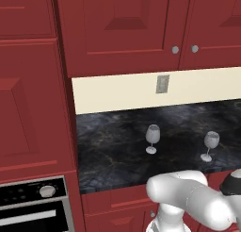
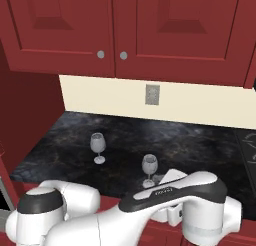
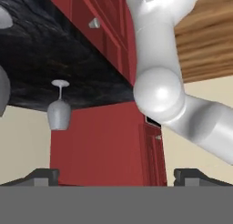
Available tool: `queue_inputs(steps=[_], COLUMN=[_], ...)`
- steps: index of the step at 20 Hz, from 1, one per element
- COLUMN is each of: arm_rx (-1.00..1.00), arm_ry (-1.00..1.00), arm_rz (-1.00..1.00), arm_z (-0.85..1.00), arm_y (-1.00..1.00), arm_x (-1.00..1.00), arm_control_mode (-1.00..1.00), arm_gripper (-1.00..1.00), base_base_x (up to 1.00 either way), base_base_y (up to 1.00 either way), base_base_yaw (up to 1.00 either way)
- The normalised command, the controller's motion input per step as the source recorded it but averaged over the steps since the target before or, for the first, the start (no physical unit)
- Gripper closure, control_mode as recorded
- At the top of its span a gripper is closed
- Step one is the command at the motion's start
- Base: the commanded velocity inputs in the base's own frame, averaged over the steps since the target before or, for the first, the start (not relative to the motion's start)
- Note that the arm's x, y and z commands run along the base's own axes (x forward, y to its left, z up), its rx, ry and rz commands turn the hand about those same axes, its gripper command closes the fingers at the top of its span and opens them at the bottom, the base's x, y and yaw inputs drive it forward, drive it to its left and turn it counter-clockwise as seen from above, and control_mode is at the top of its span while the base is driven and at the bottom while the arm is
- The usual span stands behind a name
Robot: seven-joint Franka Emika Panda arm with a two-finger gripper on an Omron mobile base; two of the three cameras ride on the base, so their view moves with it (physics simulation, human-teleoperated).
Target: Retrieve the wine glasses from the counter and place one next to each plate.
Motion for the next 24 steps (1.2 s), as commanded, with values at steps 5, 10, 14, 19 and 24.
queue_inputs(steps=[5,10,14,19,24], arm_rx=[0.00,-0.01,0.00,-0.01,-0.01], arm_ry=[-0.02,0.00,0.00,-0.04,0.00], arm_rz=[-0.02,-0.08,-0.10,-0.08,-0.07], arm_z=[-0.12,-0.13,-0.18,-0.38,-0.29], arm_y=[-0.04,0.07,0.00,0.00,0.00], arm_x=[0.17,0.38,0.42,0.16,0.19], arm_control_mode=[-1.00,-1.00,-1.00,-1.00,-1.00], arm_gripper=[-1.00,-1.00,-1.00,-1.00,-1.00], base_base_x=[0.00,0.00,0.00,0.00,0.00], base_base_y=[0.00,0.00,0.00,0.00,0.00], base_base_yaw=[0.00,0.00,0.00,0.00,0.00])
